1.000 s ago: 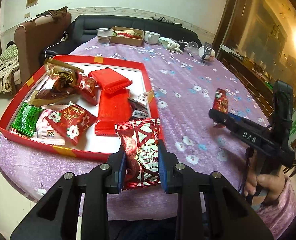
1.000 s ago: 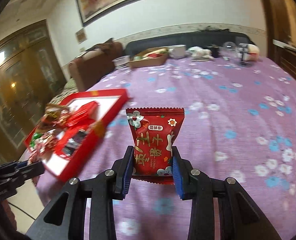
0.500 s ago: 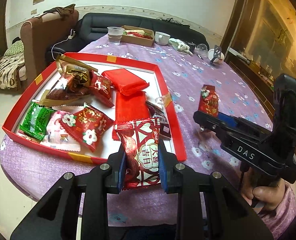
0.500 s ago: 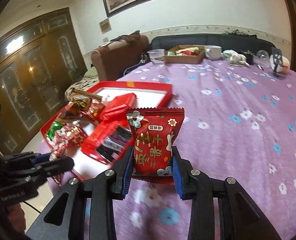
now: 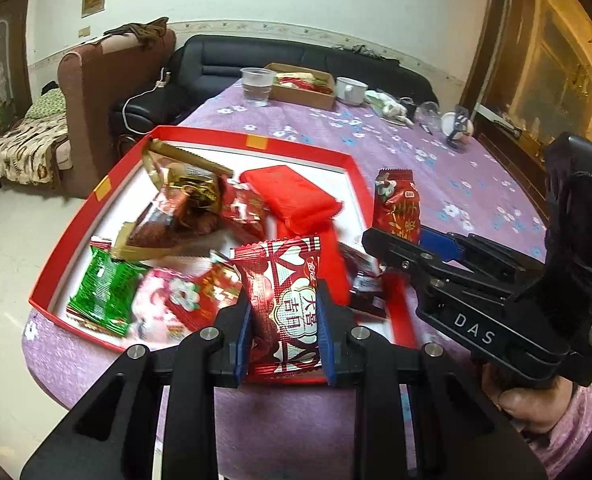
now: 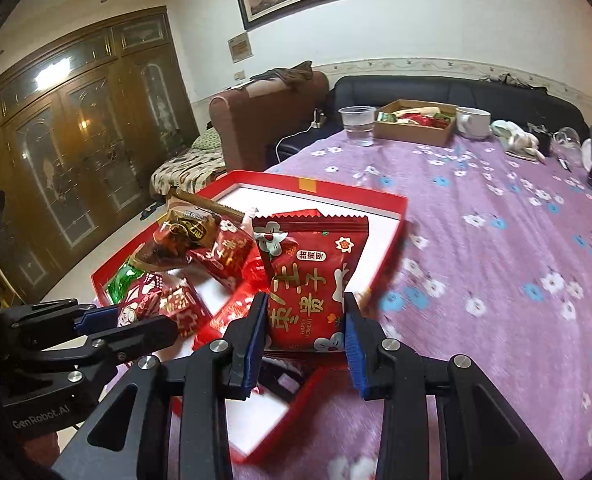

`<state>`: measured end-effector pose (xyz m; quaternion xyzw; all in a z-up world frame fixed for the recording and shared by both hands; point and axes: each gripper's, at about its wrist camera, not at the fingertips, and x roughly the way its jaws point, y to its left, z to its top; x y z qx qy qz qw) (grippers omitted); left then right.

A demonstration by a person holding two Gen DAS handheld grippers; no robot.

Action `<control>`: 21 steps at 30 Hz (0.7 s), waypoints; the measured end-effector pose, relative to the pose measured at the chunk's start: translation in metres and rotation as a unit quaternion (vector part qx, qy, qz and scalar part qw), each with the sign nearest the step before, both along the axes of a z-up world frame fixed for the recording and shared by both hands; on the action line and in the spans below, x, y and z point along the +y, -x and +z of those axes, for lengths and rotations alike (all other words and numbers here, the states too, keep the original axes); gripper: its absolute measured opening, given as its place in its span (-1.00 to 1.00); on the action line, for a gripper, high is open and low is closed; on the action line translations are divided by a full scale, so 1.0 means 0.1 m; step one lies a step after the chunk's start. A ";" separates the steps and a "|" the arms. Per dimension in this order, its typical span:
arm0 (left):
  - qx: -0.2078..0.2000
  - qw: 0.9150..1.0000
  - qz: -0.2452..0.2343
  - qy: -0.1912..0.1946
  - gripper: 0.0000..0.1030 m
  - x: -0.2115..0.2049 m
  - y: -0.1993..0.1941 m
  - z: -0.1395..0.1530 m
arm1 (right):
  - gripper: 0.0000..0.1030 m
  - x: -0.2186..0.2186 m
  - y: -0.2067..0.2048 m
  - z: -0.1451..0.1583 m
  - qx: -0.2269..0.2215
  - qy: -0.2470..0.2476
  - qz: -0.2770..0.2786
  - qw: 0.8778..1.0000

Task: Organize snacks
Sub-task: 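Lower both packets into the white tray and open both grippers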

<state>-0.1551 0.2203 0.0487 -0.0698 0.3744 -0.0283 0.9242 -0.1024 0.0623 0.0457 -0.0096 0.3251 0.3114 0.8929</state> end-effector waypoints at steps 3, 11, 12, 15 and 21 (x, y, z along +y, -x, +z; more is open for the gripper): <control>0.006 1.000 0.011 -0.004 -0.51 0.06 -0.07 -0.04 | -0.31 0.10 -0.08 -0.01 0.009 -0.004 0.010 1.000; 0.010 1.000 0.024 -0.013 -0.51 0.15 -0.22 -0.07 | -0.30 0.27 -0.25 0.02 0.010 -0.020 0.023 0.999; 0.010 1.000 0.025 -0.014 -0.51 0.16 -0.25 -0.07 | -0.30 0.28 -0.28 0.02 0.012 -0.024 0.023 0.999; 0.009 0.999 0.028 -0.019 -0.51 0.17 -0.31 -0.07 | -0.30 0.31 -0.36 0.01 0.019 -0.034 0.024 0.999; 0.012 0.999 0.032 -0.020 -0.51 0.19 -0.45 -0.09 | -0.28 0.35 -0.52 -0.01 0.035 -0.049 0.027 0.998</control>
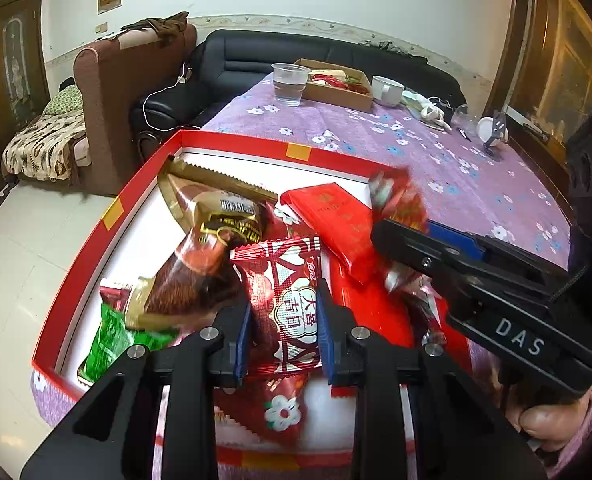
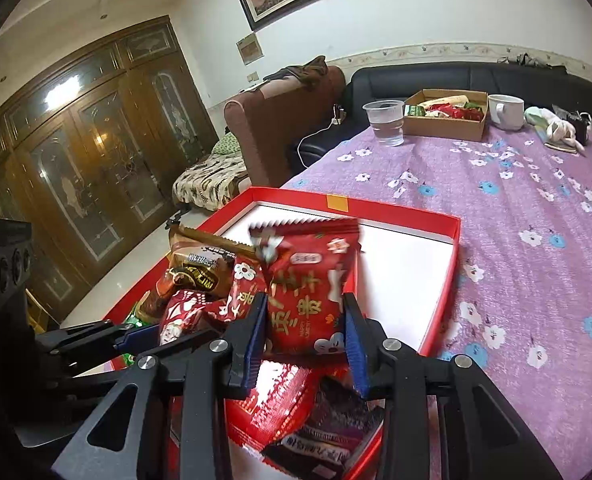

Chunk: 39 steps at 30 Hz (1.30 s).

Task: Organize snacks

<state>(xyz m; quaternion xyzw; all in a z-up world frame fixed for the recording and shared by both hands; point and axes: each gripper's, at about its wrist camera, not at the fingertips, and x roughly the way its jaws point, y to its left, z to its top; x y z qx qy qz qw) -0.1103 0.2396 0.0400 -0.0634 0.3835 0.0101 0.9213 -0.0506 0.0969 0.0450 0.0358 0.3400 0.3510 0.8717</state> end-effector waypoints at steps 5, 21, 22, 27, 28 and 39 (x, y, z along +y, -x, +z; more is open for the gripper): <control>0.002 1.000 0.002 -0.004 -0.49 -0.01 -0.09 -0.02 | -0.25 0.04 -0.07 -0.01 0.008 -0.006 0.002 1.000; -0.022 0.995 0.071 -0.070 0.49 -0.02 0.13 0.14 | 0.31 -0.23 -0.17 0.00 0.010 -0.048 -0.047 0.998; -0.027 0.994 0.076 -0.075 0.54 -0.02 0.17 0.16 | 0.31 -0.24 -0.16 0.01 0.005 -0.048 -0.049 0.998; -0.061 0.987 0.099 -0.110 0.59 0.02 0.40 0.36 | 0.42 -0.32 0.03 0.09 -0.032 -0.048 -0.069 0.996; -0.066 0.986 0.103 -0.116 0.62 0.02 0.45 0.39 | 0.42 -0.34 0.10 0.11 -0.039 -0.049 -0.070 0.996; -0.111 0.979 0.121 -0.118 0.66 0.07 0.88 0.66 | 0.49 -0.33 0.82 0.49 -0.101 -0.047 -0.038 0.993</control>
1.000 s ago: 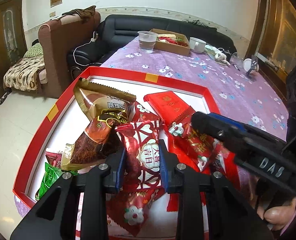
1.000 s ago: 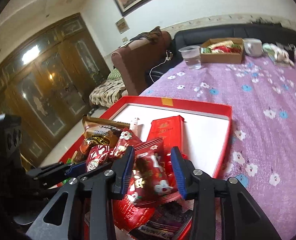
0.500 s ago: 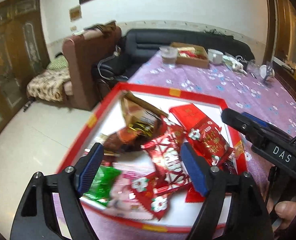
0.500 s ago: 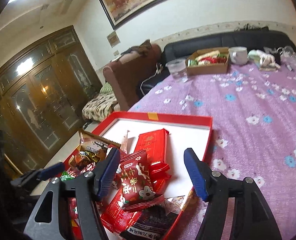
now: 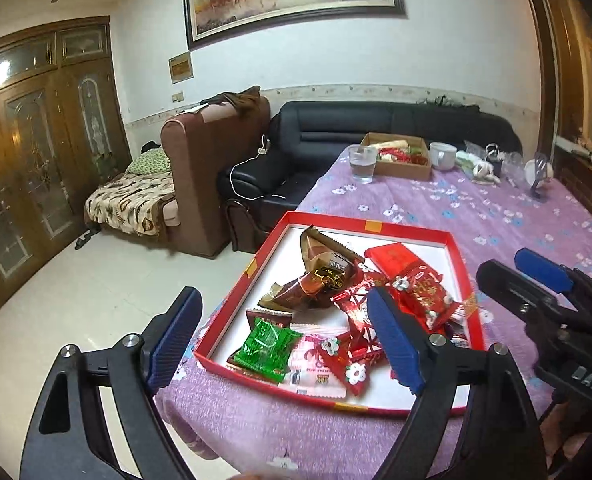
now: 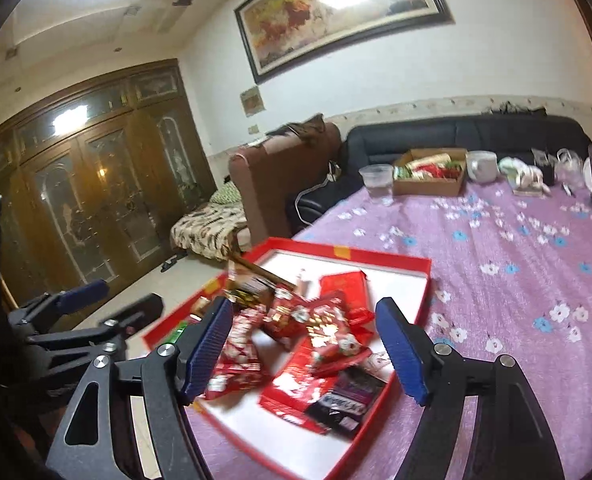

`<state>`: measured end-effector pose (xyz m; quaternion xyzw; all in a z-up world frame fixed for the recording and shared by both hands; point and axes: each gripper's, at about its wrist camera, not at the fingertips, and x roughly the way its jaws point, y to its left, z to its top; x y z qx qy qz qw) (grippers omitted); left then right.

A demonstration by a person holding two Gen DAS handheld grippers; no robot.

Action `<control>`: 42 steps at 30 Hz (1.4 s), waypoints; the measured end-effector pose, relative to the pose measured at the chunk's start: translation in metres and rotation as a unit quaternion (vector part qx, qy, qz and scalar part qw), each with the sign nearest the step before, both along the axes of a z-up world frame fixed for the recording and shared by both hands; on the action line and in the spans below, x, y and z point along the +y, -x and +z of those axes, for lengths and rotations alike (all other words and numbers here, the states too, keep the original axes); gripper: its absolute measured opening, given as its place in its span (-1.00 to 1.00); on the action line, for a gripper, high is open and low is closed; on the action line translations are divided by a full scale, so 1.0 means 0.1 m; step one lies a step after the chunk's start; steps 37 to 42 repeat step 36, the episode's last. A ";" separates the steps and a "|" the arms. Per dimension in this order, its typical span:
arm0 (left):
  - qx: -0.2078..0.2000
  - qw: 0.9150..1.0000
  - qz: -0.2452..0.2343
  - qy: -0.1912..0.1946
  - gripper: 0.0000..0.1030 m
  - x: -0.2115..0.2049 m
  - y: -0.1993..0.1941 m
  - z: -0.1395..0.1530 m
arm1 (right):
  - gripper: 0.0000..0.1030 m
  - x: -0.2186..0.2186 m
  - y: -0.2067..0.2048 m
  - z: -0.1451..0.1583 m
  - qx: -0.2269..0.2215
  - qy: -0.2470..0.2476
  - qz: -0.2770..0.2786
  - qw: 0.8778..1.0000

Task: Organize snacks

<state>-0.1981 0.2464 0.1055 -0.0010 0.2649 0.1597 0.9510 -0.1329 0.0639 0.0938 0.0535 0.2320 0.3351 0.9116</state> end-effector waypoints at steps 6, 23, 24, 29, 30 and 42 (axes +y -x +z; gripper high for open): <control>-0.027 1.000 0.001 0.002 0.66 0.02 0.19 0.10 | 0.57 0.00 0.31 0.22 -0.035 -0.003 0.016 0.999; -0.027 0.999 0.041 0.015 0.75 0.20 0.30 0.08 | 0.57 0.19 0.47 0.24 -0.048 0.019 0.041 0.998; -0.026 0.999 0.041 0.016 0.75 0.20 0.31 0.08 | 0.57 0.19 0.47 0.24 -0.049 0.020 0.041 0.998; -0.028 0.999 0.037 0.015 0.75 0.19 0.32 0.08 | 0.57 0.19 0.46 0.23 -0.047 0.020 0.042 0.998; -0.032 0.999 0.035 0.016 0.75 0.18 0.32 0.09 | 0.57 0.19 0.46 0.23 -0.048 0.020 0.042 0.998; -0.048 0.998 0.029 -0.003 0.75 0.08 0.35 0.13 | 0.57 0.18 0.44 0.21 -0.045 0.016 0.041 0.998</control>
